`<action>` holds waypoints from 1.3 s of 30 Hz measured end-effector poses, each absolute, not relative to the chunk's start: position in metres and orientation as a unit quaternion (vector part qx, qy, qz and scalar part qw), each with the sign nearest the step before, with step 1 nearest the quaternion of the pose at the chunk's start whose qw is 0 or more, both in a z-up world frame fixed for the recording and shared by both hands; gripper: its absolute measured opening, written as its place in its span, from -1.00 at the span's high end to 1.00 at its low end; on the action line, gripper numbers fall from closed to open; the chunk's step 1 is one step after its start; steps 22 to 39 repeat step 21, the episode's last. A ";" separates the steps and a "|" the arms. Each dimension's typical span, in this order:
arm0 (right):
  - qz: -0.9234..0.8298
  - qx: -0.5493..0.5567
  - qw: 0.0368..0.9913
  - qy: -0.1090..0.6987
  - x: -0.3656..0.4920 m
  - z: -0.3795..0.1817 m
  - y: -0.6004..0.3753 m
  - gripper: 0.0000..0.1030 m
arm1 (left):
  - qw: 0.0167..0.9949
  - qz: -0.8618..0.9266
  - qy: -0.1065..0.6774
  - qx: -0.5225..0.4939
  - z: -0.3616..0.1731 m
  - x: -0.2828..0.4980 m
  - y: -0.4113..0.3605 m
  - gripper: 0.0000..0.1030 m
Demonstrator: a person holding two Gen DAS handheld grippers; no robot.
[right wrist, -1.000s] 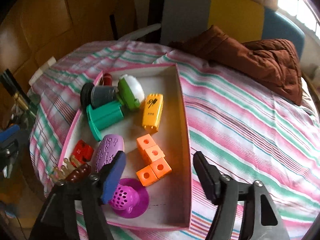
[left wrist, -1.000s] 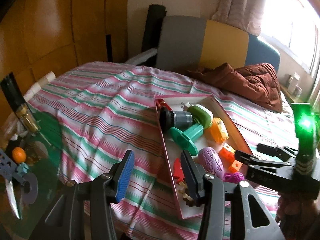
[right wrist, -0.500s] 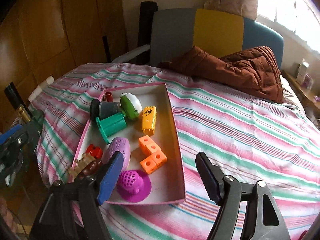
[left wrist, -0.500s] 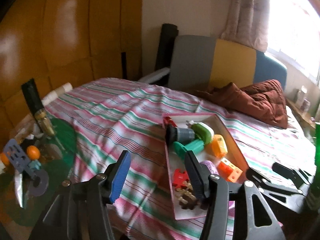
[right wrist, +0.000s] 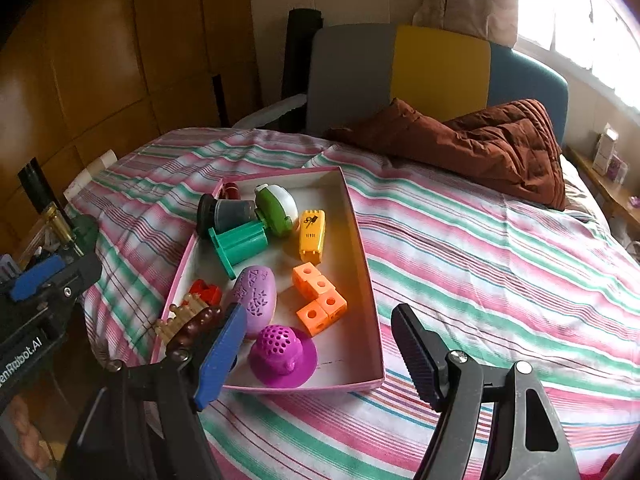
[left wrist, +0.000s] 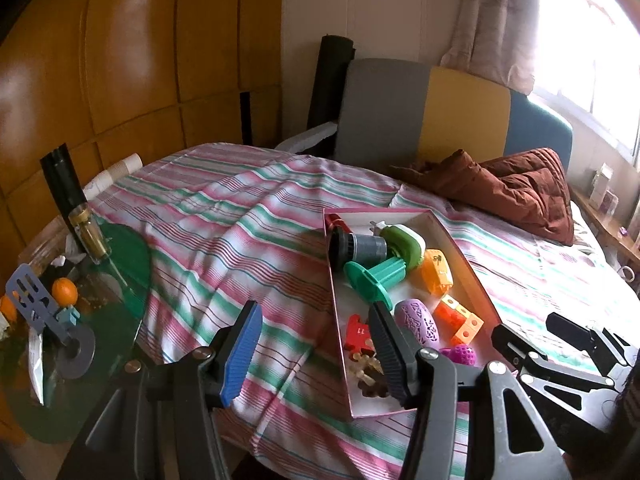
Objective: Organize rigid objects
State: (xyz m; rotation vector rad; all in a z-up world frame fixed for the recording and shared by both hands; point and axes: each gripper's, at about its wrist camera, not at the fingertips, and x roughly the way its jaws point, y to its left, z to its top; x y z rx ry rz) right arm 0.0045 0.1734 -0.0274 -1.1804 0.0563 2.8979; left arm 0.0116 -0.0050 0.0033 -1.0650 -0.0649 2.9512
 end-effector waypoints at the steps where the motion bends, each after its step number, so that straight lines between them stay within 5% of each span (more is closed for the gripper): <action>1: 0.926 -0.376 0.006 0.015 0.005 -0.027 0.173 -0.46 | 0.002 0.940 -0.022 -0.340 0.003 0.012 -0.006 -0.09; 39: 0.927 -0.376 0.003 0.009 0.003 -0.025 0.165 -0.47 | 0.000 0.949 -0.019 -0.316 0.006 0.015 -0.010 0.03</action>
